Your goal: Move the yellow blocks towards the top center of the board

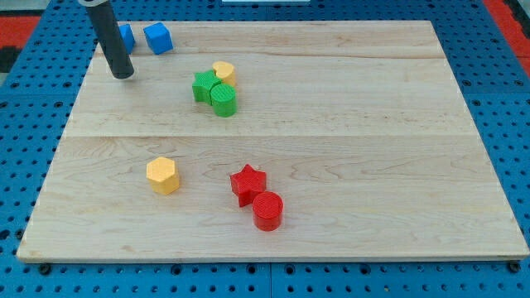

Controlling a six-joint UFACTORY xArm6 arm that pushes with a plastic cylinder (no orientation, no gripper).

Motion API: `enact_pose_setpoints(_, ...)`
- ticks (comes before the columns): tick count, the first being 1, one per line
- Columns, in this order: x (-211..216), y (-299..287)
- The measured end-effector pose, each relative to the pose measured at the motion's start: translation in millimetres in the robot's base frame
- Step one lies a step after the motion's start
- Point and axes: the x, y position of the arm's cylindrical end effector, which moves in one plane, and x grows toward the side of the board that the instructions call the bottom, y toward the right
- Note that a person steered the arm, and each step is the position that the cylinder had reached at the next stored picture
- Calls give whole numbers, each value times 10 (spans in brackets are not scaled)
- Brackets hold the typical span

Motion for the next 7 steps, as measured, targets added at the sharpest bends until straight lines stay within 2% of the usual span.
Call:
enact_pose_setpoints(3,21,26)
enact_pose_setpoints(4,21,259)
enact_pose_setpoints(6,239,1614)
enact_pose_setpoints(7,247,1624)
